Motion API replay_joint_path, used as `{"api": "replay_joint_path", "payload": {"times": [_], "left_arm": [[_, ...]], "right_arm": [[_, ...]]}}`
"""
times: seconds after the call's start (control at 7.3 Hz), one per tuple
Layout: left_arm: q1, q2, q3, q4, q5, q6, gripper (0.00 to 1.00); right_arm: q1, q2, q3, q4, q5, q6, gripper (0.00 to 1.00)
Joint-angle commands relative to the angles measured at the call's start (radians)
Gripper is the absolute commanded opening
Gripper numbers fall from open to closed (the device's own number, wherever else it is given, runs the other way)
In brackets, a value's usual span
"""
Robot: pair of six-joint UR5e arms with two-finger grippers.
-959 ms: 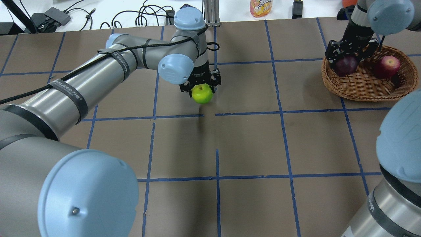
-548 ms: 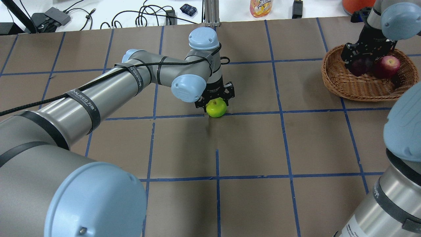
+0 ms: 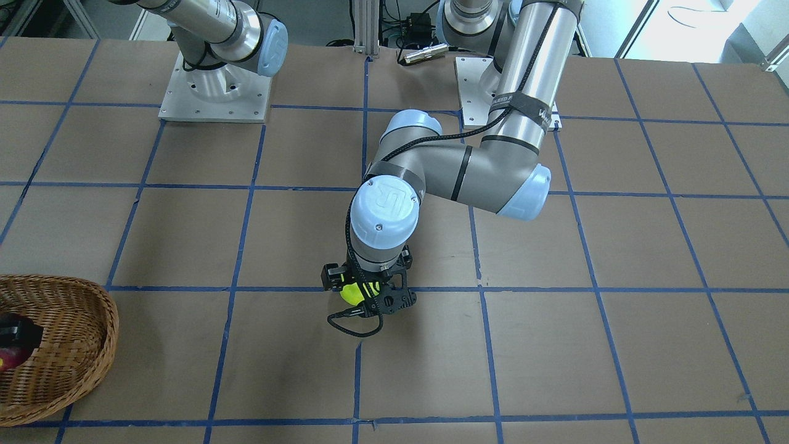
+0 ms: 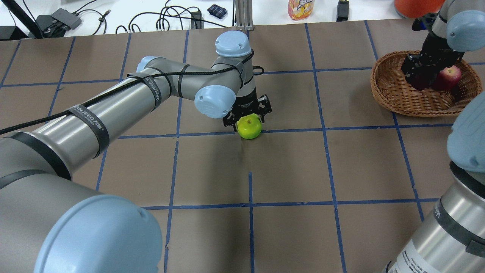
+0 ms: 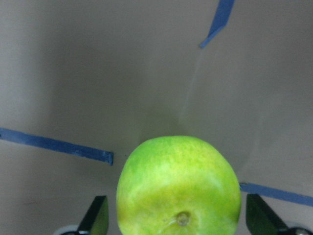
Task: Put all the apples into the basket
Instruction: 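Place dark red apple in basket while left sets green apple at center, then raise left gripper back to rest while right moves toward green apple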
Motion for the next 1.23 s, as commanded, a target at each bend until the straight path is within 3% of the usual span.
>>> {"api": "replay_joint_path", "payload": {"times": [0.0,0.14,0.27,0.41,0.55,0.82,0.96,1.1], "left_arm": [[0.096,0.136,0.089,-0.254,0.004,0.12,1.0],[0.149,0.204,0.088,-0.36,0.006,0.231,0.95],[0.181,0.261,0.086,-0.46,0.009,0.241,0.93],[0.209,0.307,0.079,-0.528,0.053,0.282,0.92],[0.223,0.342,0.053,-0.5,0.055,0.358,0.87],[0.237,0.41,-0.057,-0.286,0.061,0.46,0.83],[0.247,0.45,-0.137,-0.184,0.063,0.497,0.85],[0.255,0.471,-0.168,-0.119,0.107,0.5,1.0]], "right_arm": [[-0.024,0.032,0.001,-0.06,0.001,-0.038,0.0],[-0.024,0.031,0.01,-0.054,0.001,-0.031,0.38],[-0.024,0.026,0.014,-0.039,0.003,-0.02,0.92],[-0.024,0.018,0.012,-0.019,0.007,-0.015,1.0],[-0.024,-0.005,0.006,0.038,0.01,-0.015,1.0],[0.011,-0.095,0.0,0.182,0.035,0.024,1.0],[0.077,-0.144,0.0,0.242,0.128,0.142,1.0],[0.153,-0.176,0.001,0.256,0.174,0.296,1.0]]}}
